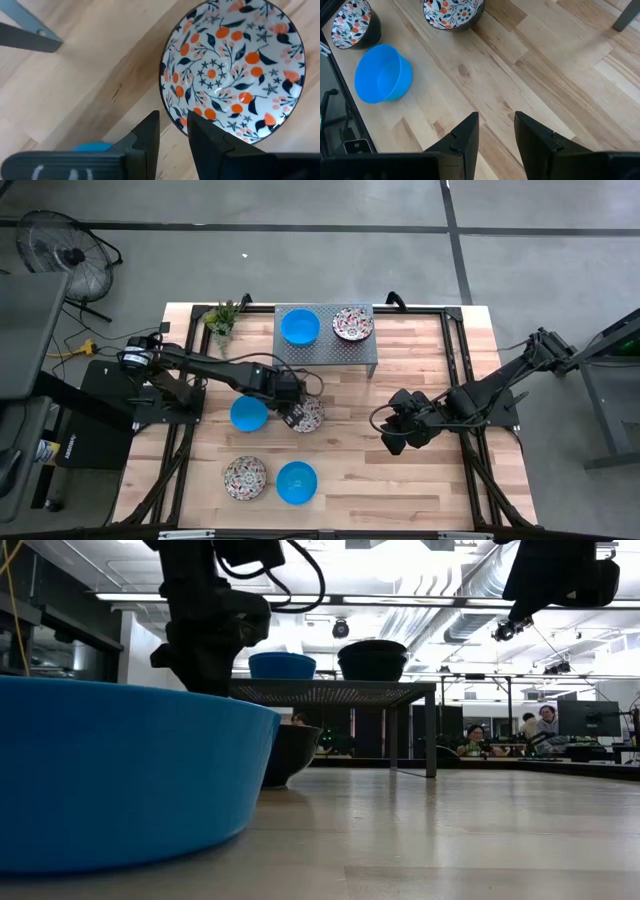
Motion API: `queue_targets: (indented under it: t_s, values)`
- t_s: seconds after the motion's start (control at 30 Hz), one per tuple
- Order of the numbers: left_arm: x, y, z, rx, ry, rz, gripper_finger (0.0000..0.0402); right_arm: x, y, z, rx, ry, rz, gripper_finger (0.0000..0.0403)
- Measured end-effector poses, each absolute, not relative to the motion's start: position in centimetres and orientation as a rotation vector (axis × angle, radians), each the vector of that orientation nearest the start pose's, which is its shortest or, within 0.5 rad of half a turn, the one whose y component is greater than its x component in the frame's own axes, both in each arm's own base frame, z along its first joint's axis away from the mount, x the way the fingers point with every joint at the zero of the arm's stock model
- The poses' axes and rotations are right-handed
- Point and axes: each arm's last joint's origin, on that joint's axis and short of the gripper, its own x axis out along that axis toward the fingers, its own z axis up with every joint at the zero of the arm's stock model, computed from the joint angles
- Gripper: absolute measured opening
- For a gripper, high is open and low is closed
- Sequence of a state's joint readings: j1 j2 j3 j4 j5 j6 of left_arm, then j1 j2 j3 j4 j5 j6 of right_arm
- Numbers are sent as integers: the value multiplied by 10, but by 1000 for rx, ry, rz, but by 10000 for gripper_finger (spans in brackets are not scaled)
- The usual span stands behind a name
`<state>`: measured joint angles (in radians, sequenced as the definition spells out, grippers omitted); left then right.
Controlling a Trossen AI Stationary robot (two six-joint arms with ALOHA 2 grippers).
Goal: Pick & Place Mini bowls
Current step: Stack the white patterned bowl on top of the other white patterned bowls on the shelf
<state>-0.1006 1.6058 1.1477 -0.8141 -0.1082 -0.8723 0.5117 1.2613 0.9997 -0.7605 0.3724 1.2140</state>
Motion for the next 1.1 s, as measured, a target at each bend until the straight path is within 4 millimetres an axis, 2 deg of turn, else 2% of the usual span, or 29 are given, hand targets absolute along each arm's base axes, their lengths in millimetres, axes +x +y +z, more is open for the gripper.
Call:
queue_targets:
  t_s: [0.1,0.23,0.33,0.53,0.87,0.97,1.1]
  values:
    - [303,-29,220,-644,1147,584,96,216,109,269,687,835,-432,113]
    - [310,-29,208,-665,1161,617,96,216,109,269,688,835,-432,113]
    - [313,-31,206,-687,1173,590,96,216,109,269,689,834,-431,113]
    - [320,-32,185,-684,1236,592,96,216,109,269,693,836,-425,113]
    - [324,-36,184,-676,1232,514,95,216,109,269,681,842,-421,113]
    - [326,-36,184,-680,1221,484,82,216,109,269,669,849,-414,113]
    - [331,-39,186,-686,1186,423,34,216,109,269,634,854,-393,113]
